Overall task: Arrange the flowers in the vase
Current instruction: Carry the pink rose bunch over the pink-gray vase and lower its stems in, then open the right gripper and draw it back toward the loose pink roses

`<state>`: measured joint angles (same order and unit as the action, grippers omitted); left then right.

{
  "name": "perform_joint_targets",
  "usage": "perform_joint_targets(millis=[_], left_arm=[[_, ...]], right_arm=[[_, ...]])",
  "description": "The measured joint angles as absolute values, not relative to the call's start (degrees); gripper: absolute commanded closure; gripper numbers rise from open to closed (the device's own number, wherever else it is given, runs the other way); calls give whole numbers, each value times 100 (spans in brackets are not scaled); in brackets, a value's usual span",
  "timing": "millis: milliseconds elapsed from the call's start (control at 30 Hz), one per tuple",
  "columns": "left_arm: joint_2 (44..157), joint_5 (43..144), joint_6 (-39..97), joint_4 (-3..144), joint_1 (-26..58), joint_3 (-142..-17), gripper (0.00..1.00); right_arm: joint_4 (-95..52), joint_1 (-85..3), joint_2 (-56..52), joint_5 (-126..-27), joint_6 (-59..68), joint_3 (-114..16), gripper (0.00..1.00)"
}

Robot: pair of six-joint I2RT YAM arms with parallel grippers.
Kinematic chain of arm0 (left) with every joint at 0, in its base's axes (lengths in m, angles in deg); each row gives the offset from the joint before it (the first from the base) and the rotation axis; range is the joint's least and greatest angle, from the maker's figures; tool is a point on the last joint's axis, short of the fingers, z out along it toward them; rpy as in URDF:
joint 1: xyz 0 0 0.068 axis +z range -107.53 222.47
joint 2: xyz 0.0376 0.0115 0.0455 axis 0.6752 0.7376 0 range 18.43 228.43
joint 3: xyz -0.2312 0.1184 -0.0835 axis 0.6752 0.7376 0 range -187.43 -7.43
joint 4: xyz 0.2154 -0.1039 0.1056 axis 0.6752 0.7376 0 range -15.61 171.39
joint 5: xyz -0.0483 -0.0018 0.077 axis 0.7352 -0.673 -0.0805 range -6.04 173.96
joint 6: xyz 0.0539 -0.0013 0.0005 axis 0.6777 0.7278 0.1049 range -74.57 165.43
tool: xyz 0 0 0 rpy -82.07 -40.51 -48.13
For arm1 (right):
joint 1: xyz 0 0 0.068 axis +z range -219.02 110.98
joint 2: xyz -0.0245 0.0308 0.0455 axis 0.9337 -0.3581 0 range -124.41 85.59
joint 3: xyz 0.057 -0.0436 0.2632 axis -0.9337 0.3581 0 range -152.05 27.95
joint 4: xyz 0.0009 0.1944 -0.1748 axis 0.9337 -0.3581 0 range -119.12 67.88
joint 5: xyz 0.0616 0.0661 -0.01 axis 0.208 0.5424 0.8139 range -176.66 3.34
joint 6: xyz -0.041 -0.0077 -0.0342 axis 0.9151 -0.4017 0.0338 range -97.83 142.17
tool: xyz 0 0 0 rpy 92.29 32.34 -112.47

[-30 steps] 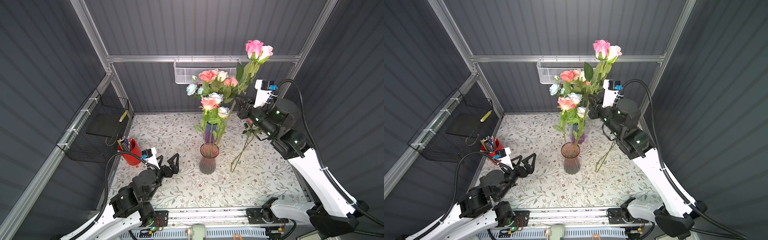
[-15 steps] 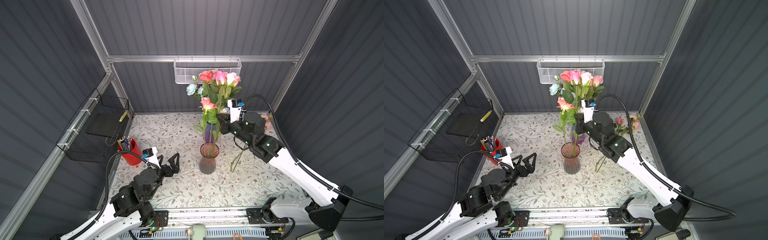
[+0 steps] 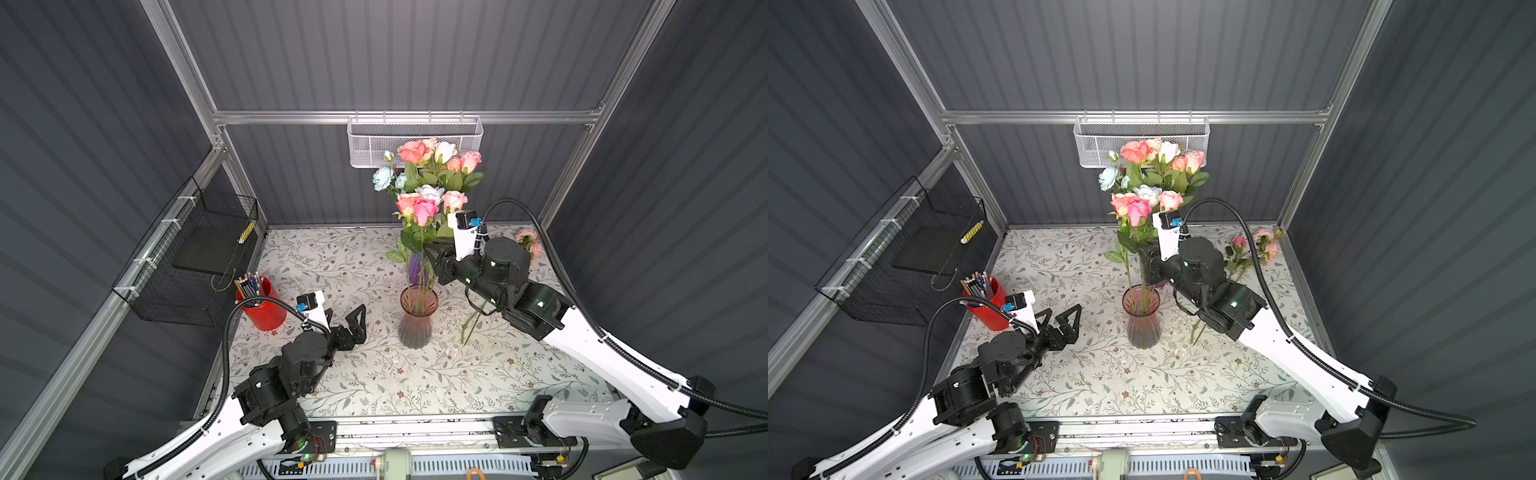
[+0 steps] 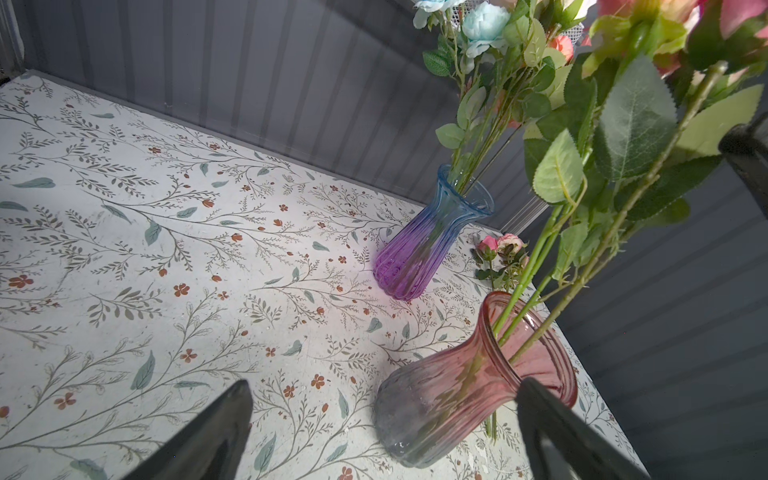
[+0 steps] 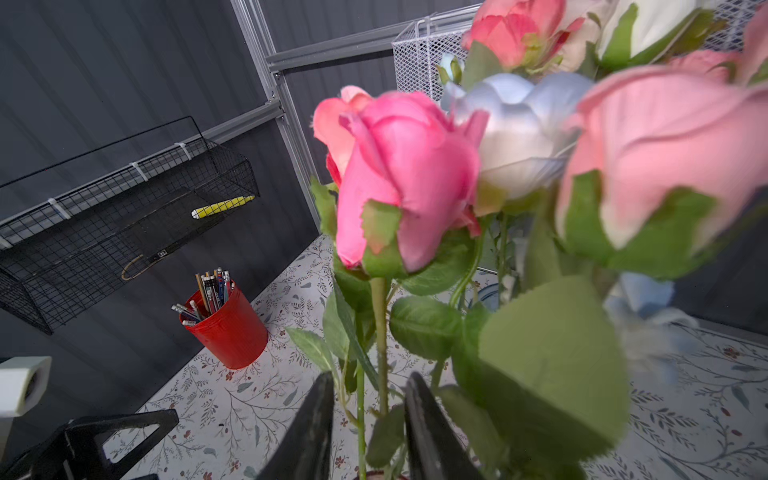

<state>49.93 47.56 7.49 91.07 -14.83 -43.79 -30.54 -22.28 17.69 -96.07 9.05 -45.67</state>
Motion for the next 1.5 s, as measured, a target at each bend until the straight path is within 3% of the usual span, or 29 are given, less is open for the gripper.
perform_joint_targets(millis=[600,767,933,1200,1333,1500], left_arm=[[5435,4793,837,8607,-1483,-4364,1],[5483,4797,839,8513,-1483,-4291,0],[5525,4813,837,8423,-1483,-4184,0],[5863,4970,830,8224,-1483,-4040,1],[5986,5007,811,8148,-1483,-3996,1],[6167,5007,712,8069,-1483,-3852,1]], right_arm=[[-3380,-2335,3247,-10720,1136,-4351,56],[-3596,-3119,3467,-10836,970,-4045,54],[-3756,-4461,3579,-10510,448,-3606,54],[-3791,-6118,2622,-9397,-254,-3223,54],[-3815,-6533,1723,-8934,-376,-3230,53],[-4038,-6842,399,-8541,-448,-3551,58]])
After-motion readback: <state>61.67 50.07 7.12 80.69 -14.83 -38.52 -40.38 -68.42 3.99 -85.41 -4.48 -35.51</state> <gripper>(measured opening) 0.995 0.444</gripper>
